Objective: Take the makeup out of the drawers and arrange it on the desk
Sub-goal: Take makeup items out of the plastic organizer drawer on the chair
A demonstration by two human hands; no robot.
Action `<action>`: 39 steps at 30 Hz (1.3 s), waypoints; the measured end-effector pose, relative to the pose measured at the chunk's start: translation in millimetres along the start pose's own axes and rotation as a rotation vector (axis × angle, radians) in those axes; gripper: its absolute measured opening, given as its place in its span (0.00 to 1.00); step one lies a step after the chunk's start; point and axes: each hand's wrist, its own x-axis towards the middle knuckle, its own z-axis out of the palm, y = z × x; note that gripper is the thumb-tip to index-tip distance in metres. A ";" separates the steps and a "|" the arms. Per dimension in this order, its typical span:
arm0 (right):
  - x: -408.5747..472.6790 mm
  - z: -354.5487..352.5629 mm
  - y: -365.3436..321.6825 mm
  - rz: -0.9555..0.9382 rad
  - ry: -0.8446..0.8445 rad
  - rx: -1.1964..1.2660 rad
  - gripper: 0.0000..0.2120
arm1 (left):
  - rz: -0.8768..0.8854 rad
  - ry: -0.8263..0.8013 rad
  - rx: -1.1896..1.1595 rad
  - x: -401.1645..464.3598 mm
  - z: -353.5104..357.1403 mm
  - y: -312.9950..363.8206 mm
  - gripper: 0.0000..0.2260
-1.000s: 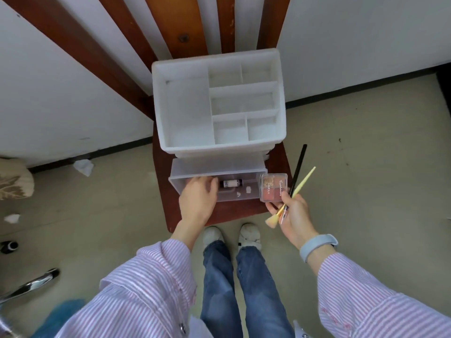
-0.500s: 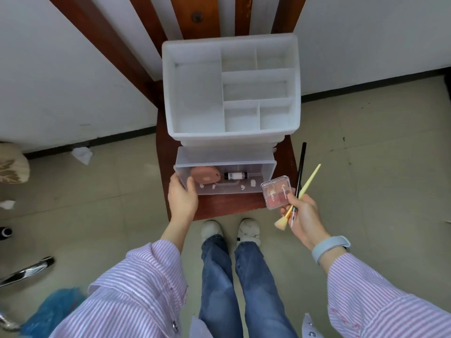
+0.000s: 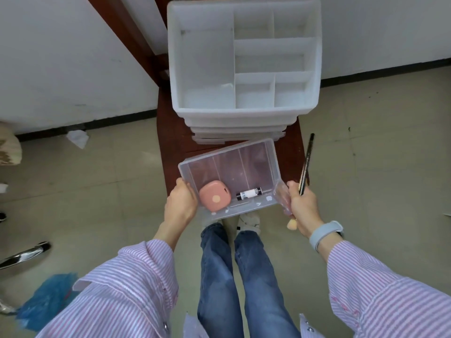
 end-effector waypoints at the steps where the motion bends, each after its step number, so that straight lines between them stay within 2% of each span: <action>1: 1.3 2.3 2.0 0.002 -0.030 -0.021 0.11 | -0.006 -0.009 0.021 3.4 0.7 -3.1 0.10; 5: 2.4 13.0 8.0 0.035 -0.082 -0.033 0.10 | -0.011 0.054 -0.004 13.8 3.8 -6.0 0.12; 8: -2.9 16.3 9.9 0.051 -0.086 0.044 0.08 | 0.030 0.219 0.016 10.0 7.9 -1.9 0.18; 11: -7.6 14.6 13.5 0.028 -0.057 0.031 0.09 | 0.394 0.310 0.271 0.4 18.7 0.2 0.23; 13: -7.1 14.1 17.8 0.012 -0.021 0.007 0.09 | 0.590 0.224 0.403 -1.6 33.7 -0.5 0.18; 14: -6.0 14.3 20.7 0.005 -0.005 0.007 0.09 | 0.628 0.169 0.439 -0.3 41.0 -0.5 0.16; 16: -3.2 15.4 26.3 0.007 0.011 0.025 0.09 | 0.592 0.038 0.468 5.6 51.1 0.0 0.19; 19: -1.1 17.6 32.3 0.015 -0.001 0.049 0.08 | 0.518 -0.029 0.527 17.1 57.8 1.8 0.26; 21: -0.7 19.2 35.9 0.013 -0.006 0.058 0.07 | 0.475 -0.074 0.514 21.9 54.8 5.4 0.24; 24: 0.6 21.7 37.8 0.013 -0.021 0.066 0.06 | 0.409 -0.147 0.376 28.9 48.6 6.2 0.16; 27: 0.4 23.1 35.1 0.009 -0.036 0.073 0.07 | 0.349 -0.245 0.178 29.9 40.4 15.8 0.18; 29: 0.0 23.1 34.1 0.015 -0.037 0.074 0.07 | 0.323 -0.376 0.030 28.2 37.6 28.7 0.20; 31: 0.4 22.6 33.8 0.013 -0.025 0.066 0.08 | 0.298 -0.519 -0.032 26.9 37.9 43.4 0.18; 34: 2.6 21.5 35.6 0.028 -0.020 0.050 0.07 | 0.262 -0.636 0.030 30.7 48.1 57.9 0.15; 39: 2.5 20.8 39.9 0.060 -0.003 0.045 0.05 | 0.385 -0.529 0.313 33.5 56.5 67.8 0.17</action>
